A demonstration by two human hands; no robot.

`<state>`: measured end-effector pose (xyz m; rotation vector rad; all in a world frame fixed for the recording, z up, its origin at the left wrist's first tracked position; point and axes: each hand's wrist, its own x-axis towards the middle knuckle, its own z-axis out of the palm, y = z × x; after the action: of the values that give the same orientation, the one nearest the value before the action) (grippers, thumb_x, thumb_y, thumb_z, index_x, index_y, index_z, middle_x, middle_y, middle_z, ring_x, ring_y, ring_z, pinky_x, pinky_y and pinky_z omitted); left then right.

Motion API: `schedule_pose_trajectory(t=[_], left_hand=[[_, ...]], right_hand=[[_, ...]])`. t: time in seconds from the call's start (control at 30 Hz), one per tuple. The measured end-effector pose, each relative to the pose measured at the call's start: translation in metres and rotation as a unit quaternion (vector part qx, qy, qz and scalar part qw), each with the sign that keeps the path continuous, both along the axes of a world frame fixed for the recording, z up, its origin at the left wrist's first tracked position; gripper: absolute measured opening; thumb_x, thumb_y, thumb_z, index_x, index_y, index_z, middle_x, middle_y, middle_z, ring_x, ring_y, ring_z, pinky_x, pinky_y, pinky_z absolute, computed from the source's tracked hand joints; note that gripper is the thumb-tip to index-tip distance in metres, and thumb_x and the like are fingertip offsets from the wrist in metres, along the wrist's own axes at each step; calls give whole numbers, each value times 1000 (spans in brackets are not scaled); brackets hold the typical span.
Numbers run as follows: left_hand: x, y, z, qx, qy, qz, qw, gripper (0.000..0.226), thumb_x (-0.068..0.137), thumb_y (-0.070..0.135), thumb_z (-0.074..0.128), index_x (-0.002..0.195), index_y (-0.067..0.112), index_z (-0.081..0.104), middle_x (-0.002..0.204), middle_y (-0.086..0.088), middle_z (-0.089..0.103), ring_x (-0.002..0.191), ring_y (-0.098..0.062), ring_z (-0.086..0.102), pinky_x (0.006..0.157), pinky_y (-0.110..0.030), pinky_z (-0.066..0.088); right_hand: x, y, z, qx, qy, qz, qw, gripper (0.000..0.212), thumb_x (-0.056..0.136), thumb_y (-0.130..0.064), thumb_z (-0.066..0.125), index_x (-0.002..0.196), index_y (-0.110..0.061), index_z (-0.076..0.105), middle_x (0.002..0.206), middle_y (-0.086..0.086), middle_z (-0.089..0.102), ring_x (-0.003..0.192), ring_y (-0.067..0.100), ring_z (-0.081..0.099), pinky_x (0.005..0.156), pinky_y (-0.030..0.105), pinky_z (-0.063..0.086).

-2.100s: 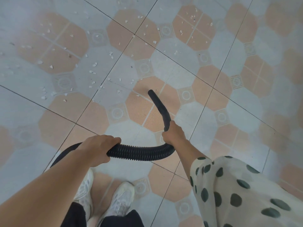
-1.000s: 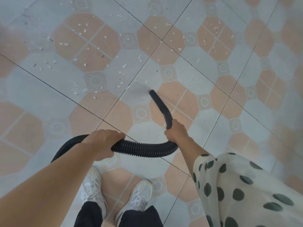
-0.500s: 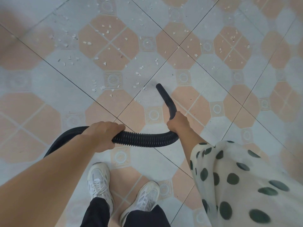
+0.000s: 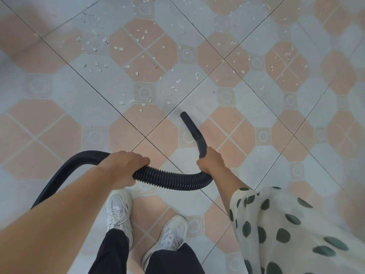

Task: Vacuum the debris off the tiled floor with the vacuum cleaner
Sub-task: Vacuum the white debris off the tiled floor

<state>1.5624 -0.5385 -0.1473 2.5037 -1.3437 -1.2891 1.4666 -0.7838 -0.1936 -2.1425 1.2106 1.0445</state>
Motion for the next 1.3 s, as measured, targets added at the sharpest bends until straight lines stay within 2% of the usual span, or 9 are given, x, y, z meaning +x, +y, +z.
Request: schedule_pose_trajectory(t=[0.2, 0.3, 0.43, 0.53, 0.7, 0.83, 1.0, 1.17, 1.3], left_hand=[[-9, 7, 5, 19, -4, -1, 1000, 27, 77, 14, 56, 95, 29, 43, 88, 10, 52, 79, -14, 51, 50, -20, 23], [-9, 18, 6, 20, -2, 14, 1000, 27, 76, 13, 57, 92, 30, 42, 88, 9, 53, 80, -14, 53, 55, -22, 29], [-5, 30, 7, 23, -5, 27, 999, 28, 77, 14, 57, 98, 29, 47, 87, 10, 52, 81, -13, 54, 62, -25, 35], [2, 35, 5, 23, -9, 36, 999, 28, 78, 14, 56, 100, 30, 47, 86, 11, 51, 81, -14, 53, 64, -26, 37], [19, 38, -3, 13, -14, 51, 998, 26, 77, 14, 55, 91, 31, 40, 83, 10, 50, 80, -16, 54, 63, -28, 38], [30, 38, -9, -3, -20, 66, 998, 27, 79, 15, 54, 91, 31, 36, 82, 10, 48, 78, -17, 53, 63, -27, 37], [56, 36, -13, -13, -31, 81, 996, 28, 80, 15, 54, 92, 30, 32, 85, 9, 47, 79, -19, 51, 63, -29, 36], [79, 29, -14, -8, -40, 88, 995, 25, 82, 17, 54, 96, 27, 36, 84, 9, 45, 79, -18, 48, 56, -27, 29], [90, 28, -18, -9, -40, 90, 995, 25, 82, 16, 54, 98, 25, 37, 83, 9, 44, 76, -18, 47, 52, -25, 27]], right_hand=[[-8, 13, 4, 15, 12, 38, 999, 45, 90, -15, 59, 132, -11, 42, 115, 9, 57, 89, 26, 53, 70, 33, 46], [0, 21, 7, 23, 12, 63, 998, 43, 91, -14, 57, 131, -10, 43, 116, 11, 57, 89, 26, 53, 70, 33, 45], [10, 33, 6, 21, 10, 67, 998, 44, 92, -13, 56, 133, -9, 42, 117, 12, 57, 92, 27, 54, 70, 34, 44], [21, 35, 3, 0, -1, 50, 999, 45, 91, -11, 56, 134, -8, 41, 117, 13, 58, 89, 26, 54, 66, 33, 44], [48, 34, -1, -32, -10, 39, 999, 48, 90, -10, 58, 135, -8, 40, 115, 13, 58, 84, 25, 53, 56, 31, 40], [69, 29, -4, -50, -17, 30, 998, 50, 89, -10, 59, 136, -9, 40, 113, 12, 57, 83, 26, 52, 59, 32, 42], [103, 24, -6, -75, -21, 19, 997, 44, 89, -10, 59, 131, -8, 44, 100, 8, 51, 74, 22, 49, 47, 28, 31], [135, 16, -10, -87, -34, 13, 996, 39, 88, -9, 57, 125, -8, 47, 98, 7, 54, 80, 24, 53, 58, 31, 41], [150, 14, -13, -98, -35, 25, 994, 40, 89, -9, 57, 127, -7, 47, 96, 7, 50, 82, 25, 52, 63, 32, 42]])
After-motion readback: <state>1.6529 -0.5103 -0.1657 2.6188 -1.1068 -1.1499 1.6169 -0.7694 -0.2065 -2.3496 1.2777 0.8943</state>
